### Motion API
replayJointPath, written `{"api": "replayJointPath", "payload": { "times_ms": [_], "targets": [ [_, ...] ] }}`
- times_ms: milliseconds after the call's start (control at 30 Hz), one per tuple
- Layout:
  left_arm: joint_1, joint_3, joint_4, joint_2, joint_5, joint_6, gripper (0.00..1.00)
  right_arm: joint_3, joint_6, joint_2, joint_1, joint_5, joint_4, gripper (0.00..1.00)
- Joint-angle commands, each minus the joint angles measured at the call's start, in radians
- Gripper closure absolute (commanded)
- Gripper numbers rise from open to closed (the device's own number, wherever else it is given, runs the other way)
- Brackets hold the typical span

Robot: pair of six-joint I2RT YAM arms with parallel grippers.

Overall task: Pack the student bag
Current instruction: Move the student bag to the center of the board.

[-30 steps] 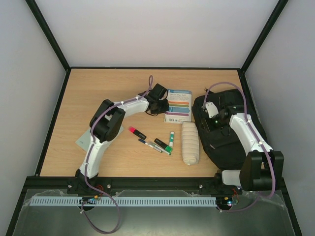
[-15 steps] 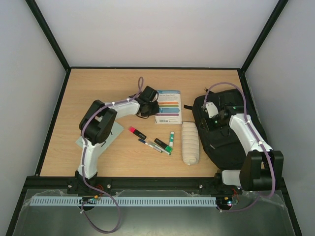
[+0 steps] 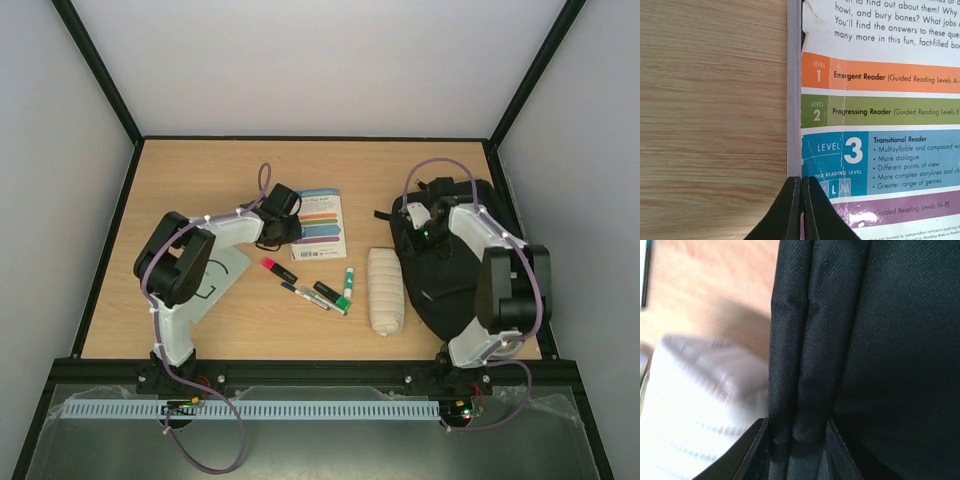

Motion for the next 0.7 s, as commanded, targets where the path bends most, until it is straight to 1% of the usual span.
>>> {"api": "replayJointPath", "payload": {
  "times_ms": [0, 100, 167, 233, 367, 467, 533, 567, 667],
  "targets": [
    [0.004, -0.03, -0.104, -0.02, -0.05, 0.039, 0.98, 0.131, 0.092, 0.148, 0.015, 0.019, 0.11, 0.71],
    [0.003, -0.046, -0.104, -0.031, -0.039, 0.04, 0.98, 0.244, 0.153, 0.265, 0.02, 0.022, 0.137, 0.73],
    [0.003, -0.061, -0.103, -0.043, -0.041, 0.037, 0.97, 0.319, 0.165, 0.34, 0.031, 0.035, 0.111, 0.75],
    [0.003, -0.073, -0.104, -0.057, -0.047, 0.041, 0.98, 0.36, 0.172, 0.39, 0.038, 0.036, 0.098, 0.76],
    [0.003, -0.081, -0.11, -0.08, -0.051, 0.051, 0.98, 0.391, 0.186, 0.387, 0.038, 0.029, 0.09, 0.76],
    [0.003, -0.085, -0.113, -0.11, -0.043, 0.061, 0.96, 0.381, 0.192, 0.311, 0.039, 0.0, 0.076, 0.74],
    [0.003, -0.083, -0.12, -0.138, -0.042, 0.075, 0.9, 0.372, 0.191, 0.249, 0.038, -0.028, 0.051, 0.7],
    [0.004, -0.082, -0.126, -0.153, -0.041, 0.084, 0.86, 0.367, 0.19, 0.215, 0.038, -0.038, 0.041, 0.68],
    [0.003, -0.072, -0.157, -0.199, -0.049, 0.101, 0.65, 0.35, 0.183, 0.119, 0.039, -0.089, 0.019, 0.57]
  ]
}}
